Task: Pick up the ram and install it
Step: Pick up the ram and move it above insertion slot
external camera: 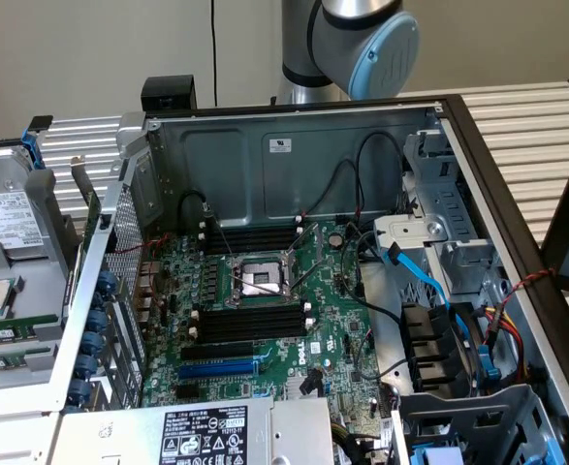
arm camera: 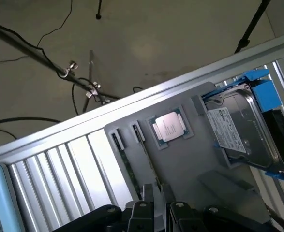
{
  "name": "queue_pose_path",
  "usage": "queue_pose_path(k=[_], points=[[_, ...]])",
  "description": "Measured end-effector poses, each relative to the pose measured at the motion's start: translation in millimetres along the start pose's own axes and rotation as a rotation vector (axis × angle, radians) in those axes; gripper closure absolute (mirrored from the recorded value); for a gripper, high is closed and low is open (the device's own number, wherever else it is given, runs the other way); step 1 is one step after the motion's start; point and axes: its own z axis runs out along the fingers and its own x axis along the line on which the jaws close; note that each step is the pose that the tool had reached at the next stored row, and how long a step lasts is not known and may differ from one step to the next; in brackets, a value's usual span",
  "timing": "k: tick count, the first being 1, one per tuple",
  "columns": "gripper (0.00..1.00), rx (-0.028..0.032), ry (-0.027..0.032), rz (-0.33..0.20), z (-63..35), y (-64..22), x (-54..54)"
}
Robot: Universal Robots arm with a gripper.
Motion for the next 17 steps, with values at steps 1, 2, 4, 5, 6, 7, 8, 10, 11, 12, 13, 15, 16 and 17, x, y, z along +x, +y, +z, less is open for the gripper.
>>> queue_pose_path(k=[1, 2, 4, 5, 6, 7, 8, 10, 11, 12, 13, 15, 16, 17], points=[[0.78, -0.0002, 0.0008, -0.017, 0.1, 0.0, 0.0], [0.78, -0.0005, 0.0017, -0.036, 0.2, 0.0, 0.0], [0.78, -0.0009, 0.0034, -0.072, 0.4, 0.0, 0.0], [0.78, -0.0012, 0.0043, -0.090, 0.5, 0.0, 0.0], [0.78, -0.0014, 0.0052, -0.110, 0.6, 0.0, 0.0], [0.78, -0.0016, 0.0061, -0.128, 0.7, 0.0, 0.0], [0.78, -0.0018, 0.0071, -0.145, 0.7, 0.0, 0.0], [0.78, -0.0022, 0.0091, -0.181, 0.9, 0.0, 0.0], [0.78, -0.0023, 0.0102, -0.200, 1.0, 0.0, 0.0], [0.78, -0.0026, 0.0122, -0.229, 1.1, -0.1, 0.0], [0.78, -0.0027, 0.0135, -0.248, 1.1, 0.0, 0.0], [0.78, -0.0028, 0.0164, -0.283, 1.2, 0.0, 0.0], [0.78, -0.0029, 0.0179, -0.302, 1.3, 0.0, 0.0], [0.78, -0.0029, 0.0195, -0.320, 1.3, -0.1, 0.0]])
